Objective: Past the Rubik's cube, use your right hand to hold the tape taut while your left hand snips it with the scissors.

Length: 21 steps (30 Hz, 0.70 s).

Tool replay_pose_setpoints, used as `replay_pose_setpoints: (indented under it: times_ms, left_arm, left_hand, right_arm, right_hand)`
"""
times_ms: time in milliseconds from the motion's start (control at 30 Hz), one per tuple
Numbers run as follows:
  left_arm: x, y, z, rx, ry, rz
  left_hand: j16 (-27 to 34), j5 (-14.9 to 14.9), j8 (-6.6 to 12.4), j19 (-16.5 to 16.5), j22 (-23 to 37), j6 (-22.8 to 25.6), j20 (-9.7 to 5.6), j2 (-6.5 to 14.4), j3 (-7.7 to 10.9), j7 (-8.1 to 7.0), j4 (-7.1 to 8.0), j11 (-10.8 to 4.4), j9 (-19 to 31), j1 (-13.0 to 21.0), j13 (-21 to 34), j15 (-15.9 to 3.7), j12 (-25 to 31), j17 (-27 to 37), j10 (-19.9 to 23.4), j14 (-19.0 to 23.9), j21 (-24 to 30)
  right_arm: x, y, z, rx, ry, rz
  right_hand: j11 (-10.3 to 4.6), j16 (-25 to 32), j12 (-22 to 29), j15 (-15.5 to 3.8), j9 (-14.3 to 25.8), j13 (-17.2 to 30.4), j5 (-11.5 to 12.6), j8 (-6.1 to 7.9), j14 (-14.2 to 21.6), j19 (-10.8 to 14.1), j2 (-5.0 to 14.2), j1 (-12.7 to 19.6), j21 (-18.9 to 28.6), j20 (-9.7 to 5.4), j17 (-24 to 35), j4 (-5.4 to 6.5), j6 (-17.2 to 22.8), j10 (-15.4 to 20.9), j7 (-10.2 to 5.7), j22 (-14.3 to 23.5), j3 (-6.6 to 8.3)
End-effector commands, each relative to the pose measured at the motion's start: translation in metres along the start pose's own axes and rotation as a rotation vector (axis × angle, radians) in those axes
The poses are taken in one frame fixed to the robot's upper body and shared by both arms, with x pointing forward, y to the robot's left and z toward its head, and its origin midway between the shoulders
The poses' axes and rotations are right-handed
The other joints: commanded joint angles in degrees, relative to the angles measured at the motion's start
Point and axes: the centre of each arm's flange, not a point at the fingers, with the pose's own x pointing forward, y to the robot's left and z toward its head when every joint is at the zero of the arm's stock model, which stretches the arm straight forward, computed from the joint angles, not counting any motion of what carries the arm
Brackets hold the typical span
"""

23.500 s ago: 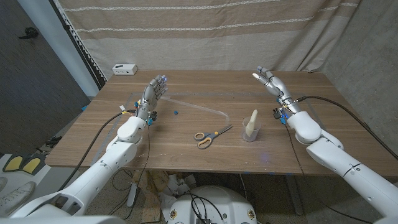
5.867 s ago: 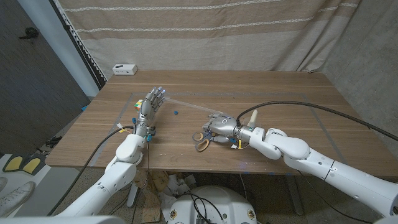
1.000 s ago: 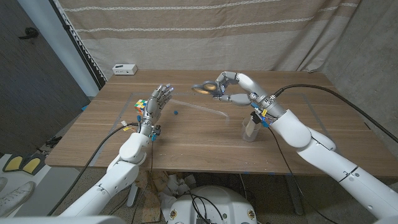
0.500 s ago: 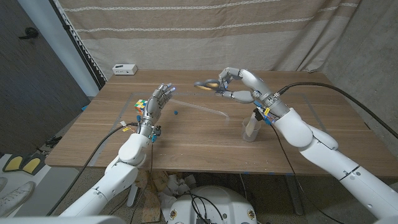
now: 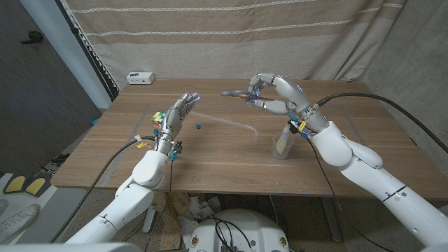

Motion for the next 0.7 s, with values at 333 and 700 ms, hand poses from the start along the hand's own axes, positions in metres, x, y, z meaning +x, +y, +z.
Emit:
replay_pose_setpoints:
  times_ms: [333, 700]
  left_arm:
    - [0.008, -0.013, 0.022, 0.063, -0.052, -0.034]
    - [0.009, -0.017, 0.025, 0.053, -0.038, -0.058]
  left_hand:
    - [0.33, -0.05, -0.52, 0.47, 0.11, -0.60, -5.42, -0.07, 0.27, -0.90, -0.16, 0.48, 0.07, 0.88, 0.29, -7.46, 0.06, 0.30, 0.74, 0.70, 0.19]
    - [0.23, -0.17, -0.59, 0.47, 0.11, -0.13, -5.31, -0.09, 0.32, -0.93, -0.15, 0.57, 0.09, 1.23, 0.29, -7.38, -0.58, 0.31, -0.32, 0.63, 0.19]
  right_arm:
    - [-0.001, 0.000, -0.009, -0.198, -0.045, -0.071]
    - [0.001, 0.008, -0.016, -0.271, -0.051, -0.046]
  right_hand:
    - [0.06, -0.67, 0.34, -5.87, -0.14, -0.01, 0.33, 0.91, 1.06, -0.66, 7.81, 7.71, 1.02, -5.97, 0.65, 0.42, 0.03, -0.54, -0.36, 0.00, 0.30]
    - [0.06, -1.34, 0.68, -5.87, -0.32, 0.09, 0.33, 1.25, 1.20, -1.02, 7.80, 7.69, 1.73, -5.96, 1.09, 0.50, -0.21, -0.41, -0.43, -0.17, 0.30]
